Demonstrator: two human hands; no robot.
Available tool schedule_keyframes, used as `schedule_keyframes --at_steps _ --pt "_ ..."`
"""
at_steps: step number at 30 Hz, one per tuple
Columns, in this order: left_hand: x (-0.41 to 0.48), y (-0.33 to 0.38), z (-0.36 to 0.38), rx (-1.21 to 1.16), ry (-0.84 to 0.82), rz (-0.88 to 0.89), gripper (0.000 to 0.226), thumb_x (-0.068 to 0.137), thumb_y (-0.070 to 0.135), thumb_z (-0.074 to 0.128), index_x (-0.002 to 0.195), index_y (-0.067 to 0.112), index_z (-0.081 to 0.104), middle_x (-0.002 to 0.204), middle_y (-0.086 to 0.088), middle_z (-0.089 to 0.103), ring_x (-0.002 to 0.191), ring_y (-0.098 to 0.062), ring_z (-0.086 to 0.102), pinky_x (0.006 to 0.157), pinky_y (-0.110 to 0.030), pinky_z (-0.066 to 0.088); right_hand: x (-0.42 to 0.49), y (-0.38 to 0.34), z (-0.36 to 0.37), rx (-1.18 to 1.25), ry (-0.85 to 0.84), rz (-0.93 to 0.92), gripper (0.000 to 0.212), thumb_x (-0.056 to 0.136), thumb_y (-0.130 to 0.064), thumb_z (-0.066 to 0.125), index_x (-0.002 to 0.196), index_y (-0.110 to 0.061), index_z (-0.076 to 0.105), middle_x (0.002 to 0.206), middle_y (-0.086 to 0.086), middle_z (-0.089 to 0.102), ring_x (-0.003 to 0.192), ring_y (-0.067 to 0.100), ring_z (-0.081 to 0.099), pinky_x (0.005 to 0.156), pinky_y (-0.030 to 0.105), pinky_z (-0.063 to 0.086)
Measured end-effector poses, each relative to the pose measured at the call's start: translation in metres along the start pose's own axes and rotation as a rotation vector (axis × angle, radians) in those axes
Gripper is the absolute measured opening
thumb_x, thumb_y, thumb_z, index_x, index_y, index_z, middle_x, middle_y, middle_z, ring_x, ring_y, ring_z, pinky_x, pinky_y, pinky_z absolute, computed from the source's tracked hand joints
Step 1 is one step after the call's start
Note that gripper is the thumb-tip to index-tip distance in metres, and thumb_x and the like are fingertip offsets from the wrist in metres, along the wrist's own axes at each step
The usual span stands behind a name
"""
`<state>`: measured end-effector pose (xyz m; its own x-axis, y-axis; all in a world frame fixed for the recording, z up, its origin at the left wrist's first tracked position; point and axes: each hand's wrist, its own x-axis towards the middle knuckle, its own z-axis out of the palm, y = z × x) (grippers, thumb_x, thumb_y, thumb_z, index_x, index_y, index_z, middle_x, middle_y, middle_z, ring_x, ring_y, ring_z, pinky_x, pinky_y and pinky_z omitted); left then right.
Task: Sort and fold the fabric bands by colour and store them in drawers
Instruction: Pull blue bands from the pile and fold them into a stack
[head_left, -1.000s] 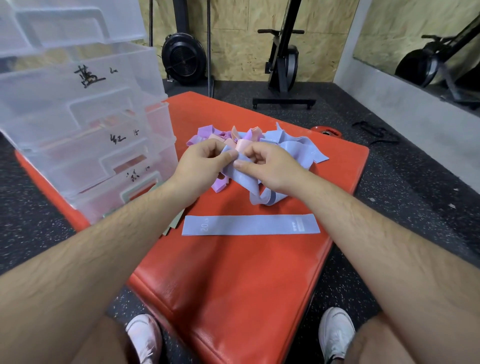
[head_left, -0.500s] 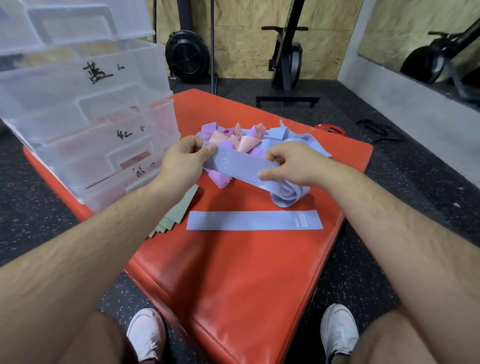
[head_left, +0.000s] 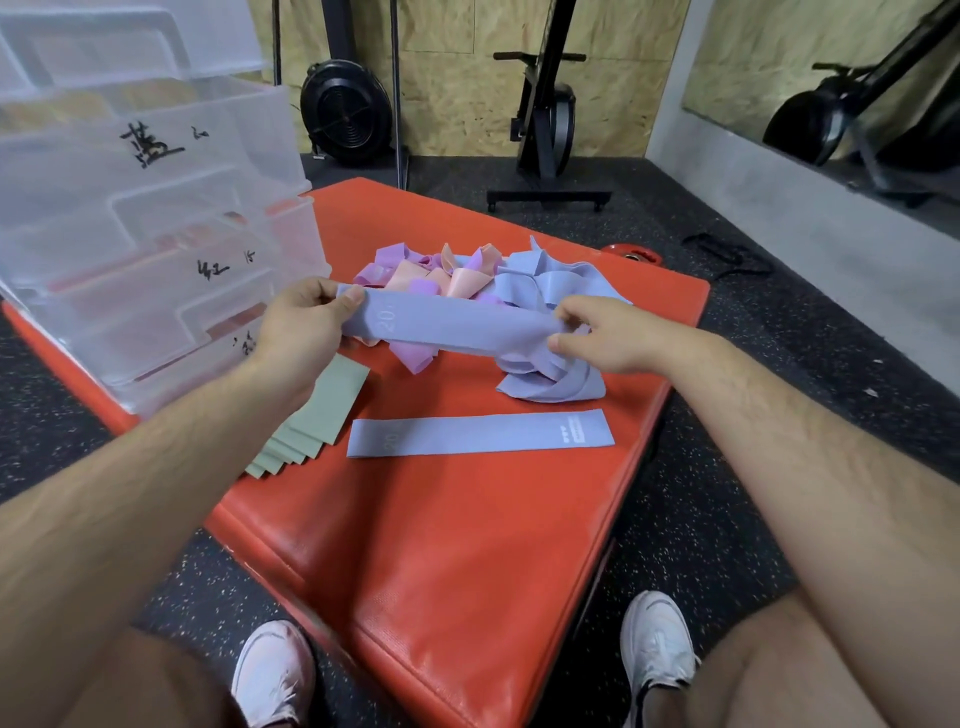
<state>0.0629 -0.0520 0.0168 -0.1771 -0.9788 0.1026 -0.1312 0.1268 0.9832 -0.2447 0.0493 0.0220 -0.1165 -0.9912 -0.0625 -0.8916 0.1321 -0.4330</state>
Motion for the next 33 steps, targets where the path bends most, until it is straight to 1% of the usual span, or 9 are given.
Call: schedule_keyframes --at_steps 4,9,12,14,18,22,24,29,33 --pt "-0.001 0.0 0.0 0.015 0.003 0.006 0.016 0.099 0.02 0.058 0.085 0.013 0.058 0.064 -0.007 0.07 0.066 -0.026 0.067 0.069 -0.038 0.049 -0.003 0.002 -0.009 0.101 0.213 -0.029 0.016 0.091 -0.034 0.07 0.091 -0.024 0.058 0.093 -0.003 0.064 0.083 0.016 0.056 0.073 0.033 0.044" --pt "0.001 -0.005 0.002 0.041 -0.033 -0.011 0.02 0.096 0.029 0.06 0.09 0.009 0.061 0.086 -0.026 0.072 0.081 -0.044 0.07 0.077 -0.052 0.055 0.002 0.004 -0.014 -0.271 0.333 -0.025 0.016 0.092 -0.031 0.067 0.094 -0.017 0.061 0.104 0.004 0.06 0.105 0.029 0.052 0.091 0.042 0.039" --pt "0.006 -0.007 0.002 0.03 -0.016 -0.019 0.023 0.095 0.03 0.06 0.094 0.007 0.059 0.089 -0.029 0.071 0.082 -0.046 0.069 0.074 -0.05 0.054 0.005 0.011 -0.012 -0.371 0.306 0.019 0.032 0.095 -0.026 0.062 0.069 -0.022 0.044 0.098 0.003 0.044 0.109 0.032 0.046 0.085 0.038 0.032" --pt "0.008 -0.009 0.001 0.032 -0.003 -0.025 0.02 0.097 0.028 0.06 0.094 0.008 0.059 0.089 -0.028 0.071 0.085 -0.048 0.068 0.075 -0.05 0.055 0.005 0.016 -0.011 -0.289 0.309 0.022 0.04 0.095 -0.029 0.062 0.064 -0.026 0.037 0.095 0.002 0.043 0.106 0.031 0.045 0.085 0.038 0.035" --pt "0.01 -0.011 0.0 0.035 0.007 -0.042 0.018 0.099 0.025 0.058 0.093 0.008 0.059 0.092 -0.024 0.072 0.084 -0.043 0.071 0.075 -0.049 0.056 0.007 0.026 -0.01 -0.196 0.317 0.042 0.028 0.093 -0.041 0.064 0.078 -0.02 0.053 0.102 0.001 0.05 0.104 0.028 0.049 0.092 0.045 0.045" --pt "0.012 -0.014 0.001 0.049 0.049 -0.033 0.019 0.1 0.019 0.056 0.082 0.013 0.054 0.079 -0.008 0.067 0.054 -0.009 0.067 0.052 -0.023 0.051 0.007 0.037 -0.011 -0.059 0.36 0.084 0.023 0.09 -0.037 0.07 0.087 -0.018 0.056 0.101 -0.001 0.055 0.098 0.023 0.053 0.082 0.039 0.044" --pt "0.013 -0.016 0.002 0.061 0.06 -0.033 0.019 0.1 0.019 0.056 0.083 0.012 0.054 0.079 -0.004 0.064 0.048 -0.003 0.063 0.05 -0.02 0.049 0.007 0.039 -0.01 -0.012 0.362 0.102 0.021 0.091 -0.032 0.07 0.088 -0.017 0.055 0.092 -0.003 0.059 0.088 0.022 0.055 0.069 0.035 0.039" --pt "0.015 -0.017 0.002 0.068 0.058 -0.04 0.017 0.1 0.021 0.058 0.088 0.01 0.055 0.088 -0.009 0.068 0.058 -0.012 0.068 0.049 -0.021 0.049 0.011 0.03 -0.013 0.239 0.475 0.163 0.017 0.093 -0.025 0.068 0.087 -0.022 0.053 0.08 -0.001 0.063 0.07 0.015 0.055 0.062 0.032 0.043" --pt "0.015 -0.016 -0.002 0.098 0.071 -0.041 0.015 0.097 0.021 0.062 0.086 0.011 0.059 0.087 -0.007 0.064 0.06 -0.012 0.061 0.055 -0.023 0.051 0.007 0.027 -0.021 0.507 0.363 0.188 0.006 0.093 -0.011 0.069 0.095 -0.011 0.063 0.071 0.004 0.065 0.072 0.019 0.075 0.072 0.038 0.058"
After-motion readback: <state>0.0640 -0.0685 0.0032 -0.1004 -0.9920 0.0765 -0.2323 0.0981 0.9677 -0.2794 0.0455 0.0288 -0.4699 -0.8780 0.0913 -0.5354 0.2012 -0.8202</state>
